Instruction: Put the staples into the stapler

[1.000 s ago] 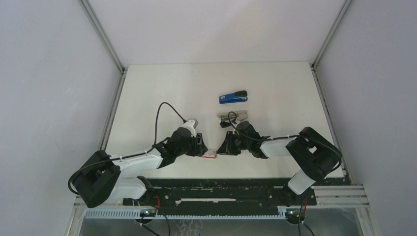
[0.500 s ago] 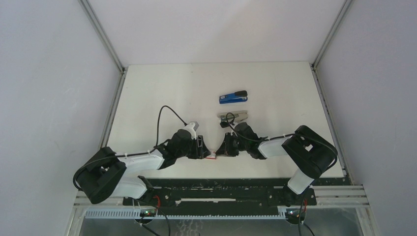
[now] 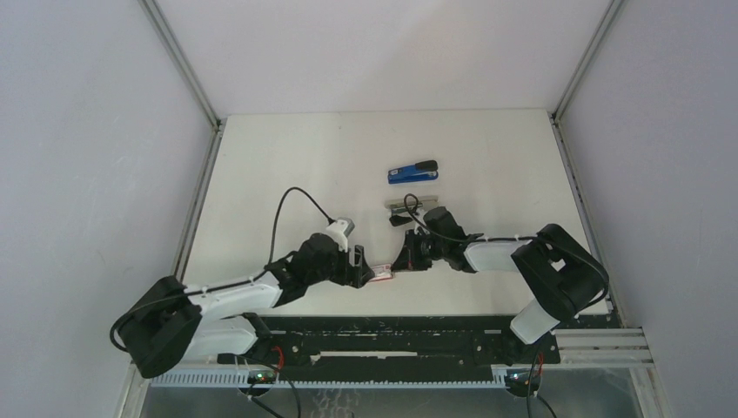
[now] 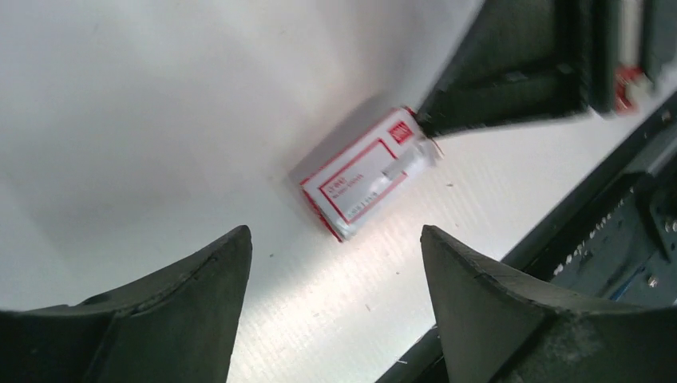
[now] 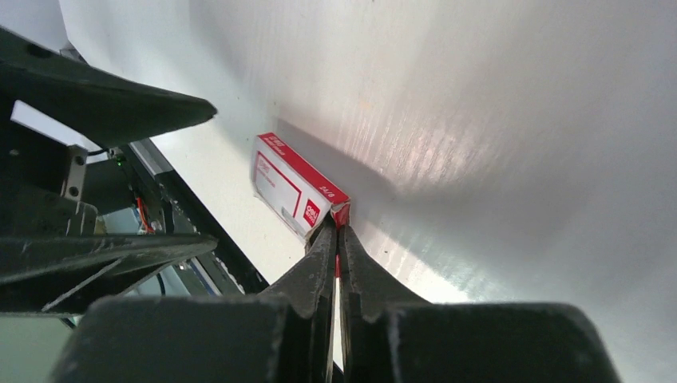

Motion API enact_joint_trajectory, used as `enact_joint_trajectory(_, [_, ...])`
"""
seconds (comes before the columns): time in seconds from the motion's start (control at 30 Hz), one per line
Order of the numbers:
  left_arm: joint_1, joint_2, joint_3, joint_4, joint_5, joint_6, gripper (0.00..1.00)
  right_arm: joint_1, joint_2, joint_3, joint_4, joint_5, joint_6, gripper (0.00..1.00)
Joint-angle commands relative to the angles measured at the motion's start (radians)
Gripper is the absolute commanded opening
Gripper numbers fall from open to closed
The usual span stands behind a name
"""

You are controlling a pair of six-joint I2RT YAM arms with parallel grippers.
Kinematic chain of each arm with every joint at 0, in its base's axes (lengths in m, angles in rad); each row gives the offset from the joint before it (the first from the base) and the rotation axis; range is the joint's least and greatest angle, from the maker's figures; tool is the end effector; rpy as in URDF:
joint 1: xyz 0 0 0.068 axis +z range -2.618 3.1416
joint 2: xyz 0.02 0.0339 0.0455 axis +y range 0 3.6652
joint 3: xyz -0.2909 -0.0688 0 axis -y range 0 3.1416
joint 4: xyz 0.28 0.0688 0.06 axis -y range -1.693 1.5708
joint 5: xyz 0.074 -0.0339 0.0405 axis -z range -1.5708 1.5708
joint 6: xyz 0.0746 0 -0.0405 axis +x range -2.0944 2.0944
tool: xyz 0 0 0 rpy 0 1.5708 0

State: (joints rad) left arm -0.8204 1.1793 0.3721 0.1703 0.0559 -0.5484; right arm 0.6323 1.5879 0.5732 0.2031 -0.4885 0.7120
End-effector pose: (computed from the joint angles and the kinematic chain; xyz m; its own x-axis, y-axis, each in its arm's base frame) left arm 0.1779 -0.1969 0.1333 -0.7428 0.0334 -0.6687 0.4379 0.7798 -0.4475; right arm 0.2375 0.2174 0.0968 -0.9542 0.0161 -0.2987 -0.2101 0.6748 0.7074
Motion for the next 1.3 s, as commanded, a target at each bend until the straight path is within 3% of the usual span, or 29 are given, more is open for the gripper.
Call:
enact_joint_trajectory(0.0, [-0.106,-0.091,-0.022,0.072,-0.138,0.272,0.83,-0.038,-0.060,0.081,-0.208,-0.084,-0.226,0.00])
enact_joint_trajectory(0.2, [-0.145,-0.105,-0.132,0.419,-0.013,0.459,0.84,-0.061,-0.052,0.088,-0.261,-0.164,-0.285,0.00])
enact_joint_trajectory(0.47, [-0.171,0.055,-0.114,0.594,0.056,0.615,0.84,-0.062,-0.022,0.089,-0.250,-0.224,-0.293,0.00])
enact_joint_trajectory(0.67, [-0.195,0.207,-0.046,0.605,0.125,0.648,0.84,-0.063,-0.011,0.091,-0.246,-0.230,-0.294,0.00])
enact_joint_trajectory(0.9, [-0.229,0.288,-0.004,0.589,0.078,0.695,0.82,-0.060,-0.007,0.091,-0.239,-0.238,-0.300,0.00])
enact_joint_trajectory(1.13, [-0.246,0.338,0.041,0.524,0.082,0.722,0.62,-0.065,-0.013,0.091,-0.249,-0.199,-0.308,0.00])
enact_joint_trajectory(1.27, [-0.254,0.352,0.060,0.472,0.072,0.742,0.58,-0.071,-0.027,0.091,-0.245,-0.173,-0.306,0.00])
